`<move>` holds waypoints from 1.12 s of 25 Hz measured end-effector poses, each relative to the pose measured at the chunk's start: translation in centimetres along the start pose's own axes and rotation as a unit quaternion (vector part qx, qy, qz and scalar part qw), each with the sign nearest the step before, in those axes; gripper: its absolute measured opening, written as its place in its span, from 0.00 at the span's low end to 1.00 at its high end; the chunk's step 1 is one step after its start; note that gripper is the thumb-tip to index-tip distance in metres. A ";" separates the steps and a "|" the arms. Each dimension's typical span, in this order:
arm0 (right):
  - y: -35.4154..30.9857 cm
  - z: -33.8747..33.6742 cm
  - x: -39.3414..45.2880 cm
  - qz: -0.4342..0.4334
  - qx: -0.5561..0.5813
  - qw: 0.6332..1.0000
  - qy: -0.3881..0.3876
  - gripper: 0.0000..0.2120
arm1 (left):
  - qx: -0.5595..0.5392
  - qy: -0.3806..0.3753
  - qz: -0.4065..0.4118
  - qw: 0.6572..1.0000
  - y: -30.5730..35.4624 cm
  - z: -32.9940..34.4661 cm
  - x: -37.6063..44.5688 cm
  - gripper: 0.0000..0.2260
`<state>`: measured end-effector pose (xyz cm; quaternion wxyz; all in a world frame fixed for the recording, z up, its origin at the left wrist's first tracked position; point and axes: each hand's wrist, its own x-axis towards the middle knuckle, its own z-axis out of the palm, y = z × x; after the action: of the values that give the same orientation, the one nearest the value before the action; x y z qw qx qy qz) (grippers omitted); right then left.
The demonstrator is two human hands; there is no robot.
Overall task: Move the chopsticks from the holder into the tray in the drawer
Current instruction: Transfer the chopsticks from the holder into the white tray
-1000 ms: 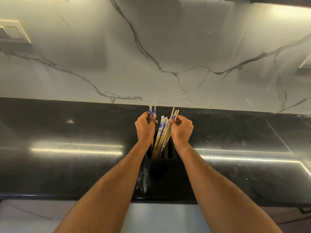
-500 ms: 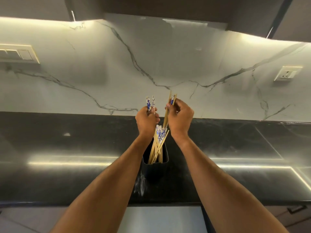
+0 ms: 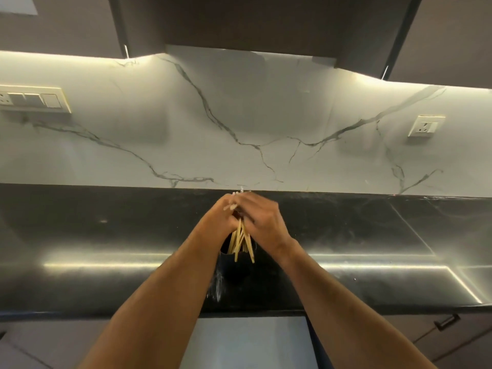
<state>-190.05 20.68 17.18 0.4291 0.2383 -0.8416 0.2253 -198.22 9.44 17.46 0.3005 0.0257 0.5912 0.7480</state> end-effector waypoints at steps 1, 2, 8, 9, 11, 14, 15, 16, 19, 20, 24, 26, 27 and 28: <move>-0.3 0.0 -1.0 -0.041 -0.031 0.998 -0.038 0.12 | 0.005 0.003 -0.015 1.000 -0.3 -0.7 0.1 0.08; -0.5 0.0 -2.0 -0.073 -0.060 0.993 -0.071 0.14 | 0.007 0.022 -0.053 0.998 -0.2 -0.8 0.6 0.10; -0.4 -0.5 -5.4 -0.120 -0.092 0.975 -0.162 0.13 | -0.082 -0.041 -0.134 0.987 -1.2 0.2 1.3 0.16; -0.3 -0.5 -5.7 -0.124 -0.099 0.974 -0.163 0.13 | -0.077 -0.050 -0.126 0.988 -1.5 -0.1 1.2 0.16; -0.3 -0.3 -6.4 -0.135 -0.107 0.973 -0.154 0.12 | -0.086 -0.067 -0.114 0.987 -1.7 -0.1 1.2 0.16; -0.1 -0.3 -7.2 -0.137 -0.118 0.971 -0.154 0.12 | -0.083 -0.067 -0.094 0.990 -2.0 0.4 1.3 0.14; 0.0 -0.3 -7.3 -0.135 -0.123 0.972 -0.151 0.12 | -0.075 -0.053 -0.086 0.992 -2.3 0.4 1.4 0.14; 0.0 -0.4 -7.5 -0.133 -0.127 0.972 -0.146 0.12 | -0.072 -0.034 -0.080 0.994 -2.6 0.4 1.6 0.13; 0.5 -0.8 -7.9 -0.136 -0.133 0.972 -0.138 0.15 | -0.084 0.014 -0.063 0.994 -3.5 0.3 2.1 0.13; 0.6 -0.9 -8.0 -0.137 -0.133 0.971 -0.146 0.16 | -0.091 0.024 -0.059 0.994 -3.8 0.3 2.2 0.14; 1.0 -1.2 -8.7 -0.085 -0.102 0.979 -0.154 0.19 | -0.074 0.034 -0.026 0.996 -4.8 0.3 2.2 0.13; 1.3 -1.4 -8.5 0.010 -0.058 0.995 -0.085 0.17 | -0.052 0.017 -0.017 0.998 -5.2 0.4 2.0 0.14; 1.4 -1.5 -8.1 0.076 -0.034 0.996 -0.043 0.15 | -0.039 0.005 -0.012 0.999 -5.5 0.5 1.8 0.14; 1.6 -1.5 -7.5 0.152 -0.009 0.988 0.000 0.13 | -0.023 -0.010 -0.001 1.000 -5.8 0.5 1.5 0.15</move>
<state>-186.24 24.39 11.45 0.3920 0.1036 -0.8702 0.2800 -196.84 11.29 11.92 0.3078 0.0253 0.5708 0.7608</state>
